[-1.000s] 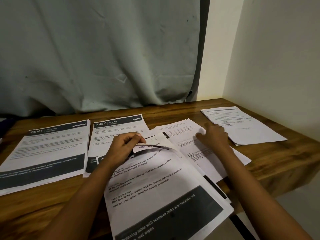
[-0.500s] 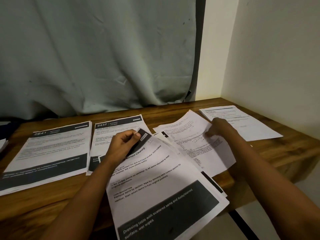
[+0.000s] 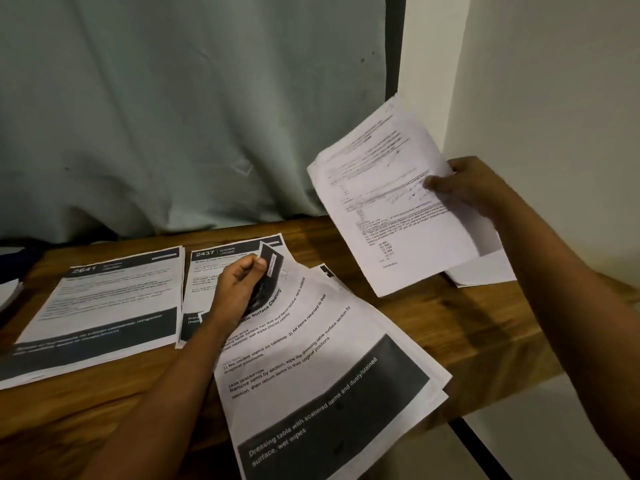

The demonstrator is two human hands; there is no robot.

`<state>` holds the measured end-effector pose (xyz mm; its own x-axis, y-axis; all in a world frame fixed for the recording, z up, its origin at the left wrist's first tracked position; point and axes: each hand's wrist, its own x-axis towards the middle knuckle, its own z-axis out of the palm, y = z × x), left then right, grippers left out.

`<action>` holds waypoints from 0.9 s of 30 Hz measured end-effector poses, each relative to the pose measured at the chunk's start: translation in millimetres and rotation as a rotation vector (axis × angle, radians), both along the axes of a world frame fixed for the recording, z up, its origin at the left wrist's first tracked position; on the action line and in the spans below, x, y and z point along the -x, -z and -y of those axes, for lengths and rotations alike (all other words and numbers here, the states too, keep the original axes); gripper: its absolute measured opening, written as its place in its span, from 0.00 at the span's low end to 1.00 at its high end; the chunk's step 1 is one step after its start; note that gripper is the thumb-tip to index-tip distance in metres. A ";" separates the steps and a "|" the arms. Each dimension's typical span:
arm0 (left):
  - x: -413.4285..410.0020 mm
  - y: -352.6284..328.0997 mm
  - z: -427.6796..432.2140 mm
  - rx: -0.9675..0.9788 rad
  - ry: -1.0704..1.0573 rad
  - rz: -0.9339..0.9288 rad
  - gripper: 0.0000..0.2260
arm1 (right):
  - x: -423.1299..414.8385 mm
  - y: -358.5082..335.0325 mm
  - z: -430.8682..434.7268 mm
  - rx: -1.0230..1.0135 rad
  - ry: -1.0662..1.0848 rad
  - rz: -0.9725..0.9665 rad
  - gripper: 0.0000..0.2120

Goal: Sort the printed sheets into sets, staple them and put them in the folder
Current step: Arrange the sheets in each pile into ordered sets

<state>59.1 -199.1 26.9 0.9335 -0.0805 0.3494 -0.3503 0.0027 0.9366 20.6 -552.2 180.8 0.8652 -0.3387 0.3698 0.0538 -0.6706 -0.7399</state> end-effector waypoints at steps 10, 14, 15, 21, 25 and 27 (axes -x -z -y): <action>1.0 -2.4 -0.5 0.117 -0.027 -0.027 0.08 | 0.7 49.7 -43.7 0.330 -0.176 -0.229 0.07; 3.4 -4.0 1.5 0.136 -0.047 -0.015 0.08 | 5.9 60.4 -54.1 0.228 -0.287 -0.258 0.09; 2.5 -3.6 1.4 0.127 -0.047 -0.007 0.08 | 5.4 64.0 -56.4 0.212 -0.314 -0.309 0.09; -3.9 0.8 -1.8 0.087 -0.053 0.012 0.06 | 7.9 95.2 -79.4 0.126 -0.372 -0.471 0.08; -7.4 2.0 -1.7 0.082 -0.047 0.076 0.06 | 18.3 112.0 -98.0 0.036 -0.423 -0.482 0.07; -6.7 2.2 -0.6 0.051 -0.040 0.099 0.05 | 20.7 120.8 -107.7 -0.039 -0.451 -0.509 0.09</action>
